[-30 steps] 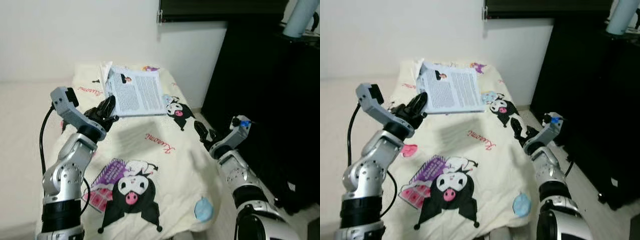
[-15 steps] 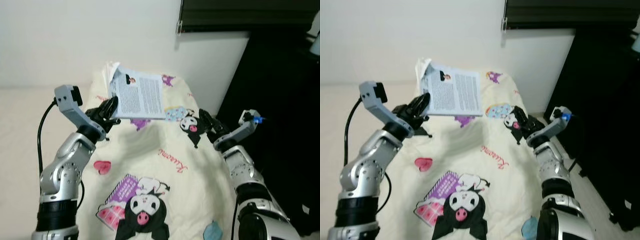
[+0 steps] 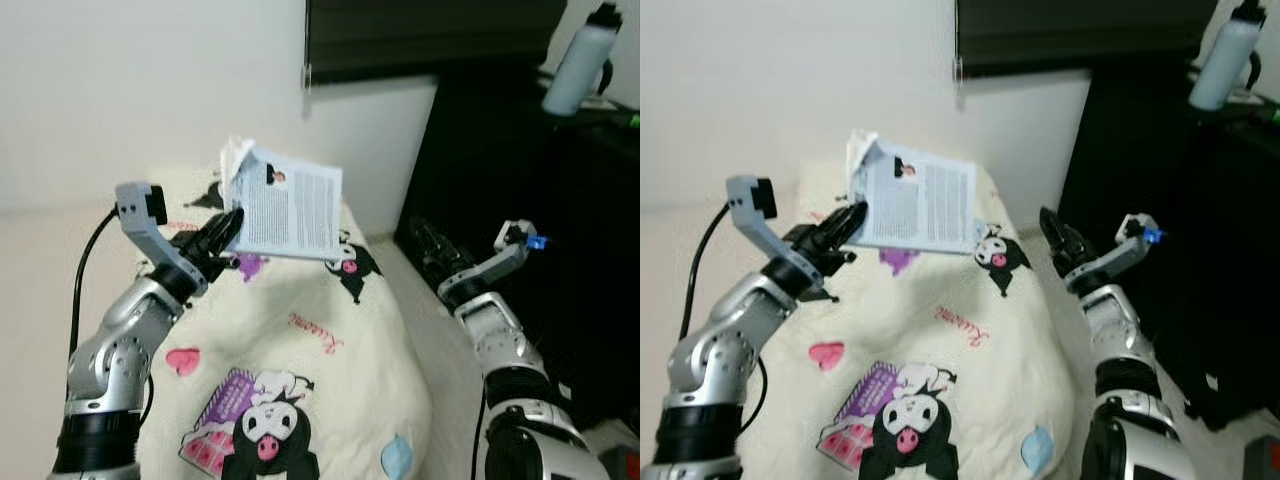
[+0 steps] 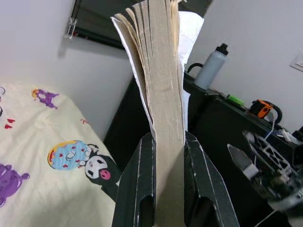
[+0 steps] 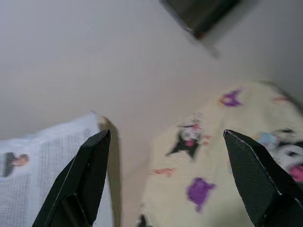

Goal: Clean up the room

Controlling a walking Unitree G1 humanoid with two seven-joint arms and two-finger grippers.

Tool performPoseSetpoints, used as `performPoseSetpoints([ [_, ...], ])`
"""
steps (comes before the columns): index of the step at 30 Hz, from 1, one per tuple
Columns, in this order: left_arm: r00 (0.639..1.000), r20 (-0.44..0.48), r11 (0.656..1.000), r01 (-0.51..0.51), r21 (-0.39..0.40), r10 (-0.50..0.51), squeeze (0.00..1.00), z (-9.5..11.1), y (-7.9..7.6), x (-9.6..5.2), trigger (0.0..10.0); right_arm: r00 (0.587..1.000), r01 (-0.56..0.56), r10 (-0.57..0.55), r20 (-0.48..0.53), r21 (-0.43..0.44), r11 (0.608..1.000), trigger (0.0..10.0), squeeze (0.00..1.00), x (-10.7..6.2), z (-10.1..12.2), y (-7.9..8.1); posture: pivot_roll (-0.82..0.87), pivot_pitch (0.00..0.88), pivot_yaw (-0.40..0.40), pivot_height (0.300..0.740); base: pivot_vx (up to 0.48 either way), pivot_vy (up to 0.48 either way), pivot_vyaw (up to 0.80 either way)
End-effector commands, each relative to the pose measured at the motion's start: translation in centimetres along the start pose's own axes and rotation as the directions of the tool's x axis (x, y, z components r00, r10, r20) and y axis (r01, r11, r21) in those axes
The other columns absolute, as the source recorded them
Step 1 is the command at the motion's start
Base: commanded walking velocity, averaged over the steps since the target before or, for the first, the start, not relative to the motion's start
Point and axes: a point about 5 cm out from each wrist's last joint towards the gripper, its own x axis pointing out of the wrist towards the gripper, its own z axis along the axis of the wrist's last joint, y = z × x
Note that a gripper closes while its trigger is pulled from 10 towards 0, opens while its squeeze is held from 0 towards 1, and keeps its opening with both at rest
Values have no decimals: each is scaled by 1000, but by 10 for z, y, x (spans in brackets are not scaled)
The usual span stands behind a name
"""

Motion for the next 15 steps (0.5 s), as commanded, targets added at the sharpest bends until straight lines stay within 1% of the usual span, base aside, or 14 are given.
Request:
performPoseSetpoints([
  [1,999,-21,999,46,14,-45,0,1,-3,-3,10000,999,-11,12,-36,9,1000,10000,0,-3,-7,0,-90,6,-48,740,0,0,0],
  [2,996,-43,997,79,-6,-79,0,-2,-6,-3,10000,998,-34,35,-49,16,999,10000,0,-2,-9,3,-91,9,-48,740,0,0,0],
  [3,996,-43,997,79,-6,-79,0,-2,-6,-3,10000,998,-34,35,-49,16,999,10000,0,-2,-9,3,-91,9,-48,740,0,0,0],
  [4,991,-64,993,113,-28,-114,0,-5,-10,-4,10000,996,-59,60,-64,22,998,10000,0,-2,-11,6,-91,9,-46,740,0,0,0],
  [5,978,-105,983,178,-37,-181,0,-10,-17,-6,10000,991,-101,104,-86,30,994,10000,0,-3,-15,10,-91,9,-46,740,0,0,0],
  [6,978,-105,983,178,-37,-181,0,-10,-17,-6,10000,991,-101,104,-86,30,994,10000,0,-3,-15,10,-91,9,-46,740,0,0,0],
  [7,963,-132,972,231,-41,-235,0,-15,-23,-8,10000,983,-145,149,-105,40,989,10000,0,-4,-18,15,-91,9,-46,740,0,0,0],
  [8,948,-154,960,273,-64,-280,0,-19,-28,-11,10000,972,-193,199,-124,53,980,10000,0,-5,-21,20,-93,10,-44,740,0,0,0],
  [9,948,-154,960,273,-64,-280,0,-19,-28,-11,10000,972,-193,199,-124,53,980,10000,0,-5,-21,20,-93,10,-44,740,0,0,0],
  [11,916,-151,925,353,-138,-372,0,-23,-36,-16,10000,926,-312,323,-196,83,946,10000,0,-12,-30,32,-97,10,-42,740,0,0,0],
  [12,916,-151,925,353,-138,-372,0,-23,-36,-16,10000,926,-312,323,-196,83,946,10000,0,-12,-30,32,-97,10,-42,740,0,0,0],
  [13,906,-132,910,377,-173,-401,0,-23,-38,-18,10000,879,-387,396,-265,86,918,10000,0,-19,-37,38,-99,9,-42,740,0,0,0],
  [14,902,-114,900,393,-190,-417,0,-22,-39,-19,10000,834,-443,450,-319,98,891,10000,0,-26,-43,42,-97,10,-42,740,0,0,0],
  [15,902,-114,900,393,-190,-417,0,-22,-39,-19,10000,834,-443,450,-319,98,891,10000,0,-26,-43,42,-97,10,-42,740,0,0,0],
])
